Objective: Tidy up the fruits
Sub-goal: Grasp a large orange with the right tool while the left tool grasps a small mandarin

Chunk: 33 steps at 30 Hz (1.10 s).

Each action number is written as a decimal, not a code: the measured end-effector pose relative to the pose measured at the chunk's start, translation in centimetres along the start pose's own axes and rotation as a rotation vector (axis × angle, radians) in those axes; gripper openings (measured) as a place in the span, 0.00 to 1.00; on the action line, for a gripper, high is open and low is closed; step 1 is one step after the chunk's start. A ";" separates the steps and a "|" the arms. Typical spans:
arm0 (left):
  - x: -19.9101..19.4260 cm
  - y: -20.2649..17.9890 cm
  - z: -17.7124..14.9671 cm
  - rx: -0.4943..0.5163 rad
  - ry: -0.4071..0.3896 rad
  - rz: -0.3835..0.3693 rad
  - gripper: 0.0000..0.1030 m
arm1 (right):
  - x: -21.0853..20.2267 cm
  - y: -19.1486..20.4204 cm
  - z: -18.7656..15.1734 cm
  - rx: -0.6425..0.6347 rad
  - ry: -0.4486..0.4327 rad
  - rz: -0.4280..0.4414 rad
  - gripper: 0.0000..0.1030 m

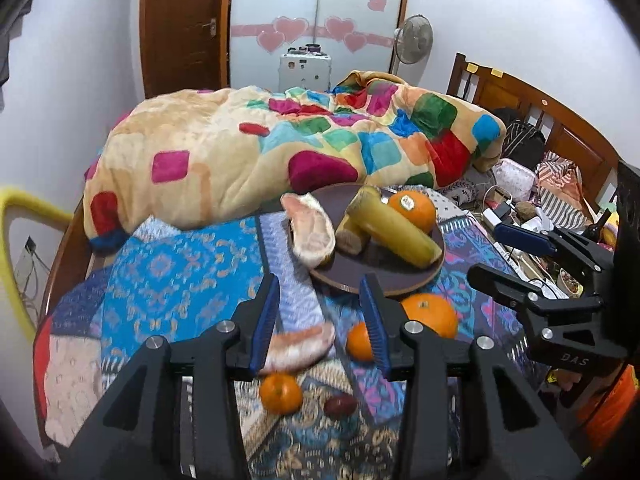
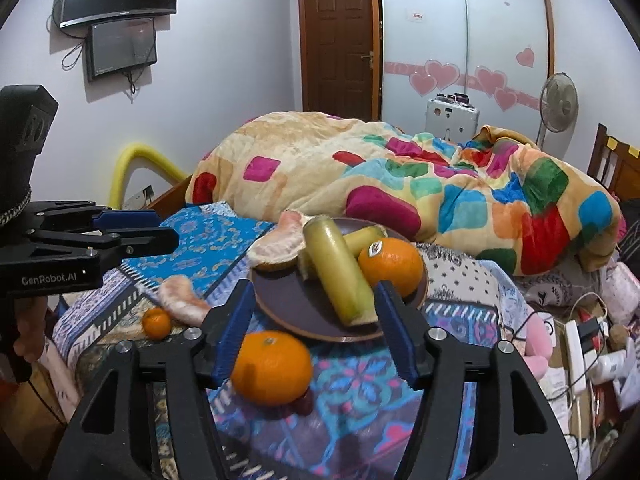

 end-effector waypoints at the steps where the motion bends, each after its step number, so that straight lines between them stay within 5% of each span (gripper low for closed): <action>1: 0.0 0.3 -0.5 -0.009 0.006 -0.001 0.40 | -0.1 0.2 -0.4 -0.002 0.001 0.000 0.60; 17: 3.2 3.2 -6.4 -0.035 0.101 0.039 0.40 | 3.3 1.6 -4.5 -0.006 0.111 0.052 0.64; 31: 6.0 3.1 -7.8 -0.036 0.147 0.001 0.40 | 5.8 2.1 -4.4 0.005 0.155 0.079 0.61; 33: 6.0 3.2 -7.8 -0.039 0.142 0.001 0.34 | 5.9 1.9 -4.4 0.007 0.155 0.082 0.60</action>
Point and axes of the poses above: each gripper's, at about its wrist camera, not at the fingertips, and x roughly the way its jaws point, y to its left, z to its top, the point moved 3 cm from there along x, roughly the way its jaws point, and after that the axes turned 11 degrees about y, right-handed, at the moved point
